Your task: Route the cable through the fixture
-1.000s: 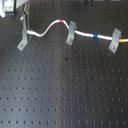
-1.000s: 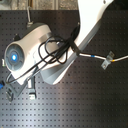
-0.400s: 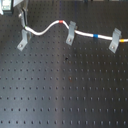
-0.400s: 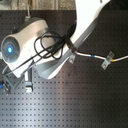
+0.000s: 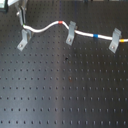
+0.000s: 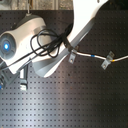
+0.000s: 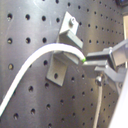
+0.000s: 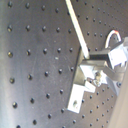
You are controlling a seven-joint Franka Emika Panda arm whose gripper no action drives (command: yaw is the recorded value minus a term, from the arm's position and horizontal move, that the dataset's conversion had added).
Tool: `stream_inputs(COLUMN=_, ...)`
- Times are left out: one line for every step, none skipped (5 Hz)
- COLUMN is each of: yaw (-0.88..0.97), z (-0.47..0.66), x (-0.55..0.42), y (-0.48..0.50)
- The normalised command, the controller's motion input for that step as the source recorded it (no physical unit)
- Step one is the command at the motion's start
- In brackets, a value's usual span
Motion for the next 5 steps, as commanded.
stream_inputs(yaw=0.25, z=0.31, x=0.263, y=0.238)
stream_inputs(yaw=0.31, z=0.39, x=0.306, y=0.233)
stream_inputs(yaw=0.14, z=0.21, x=0.0, y=0.001)
stream_inputs(yaw=0.0, z=0.0, x=-0.41, y=-0.215)
stream_inputs(yaw=-0.01, z=0.0, x=-0.137, y=-0.07)
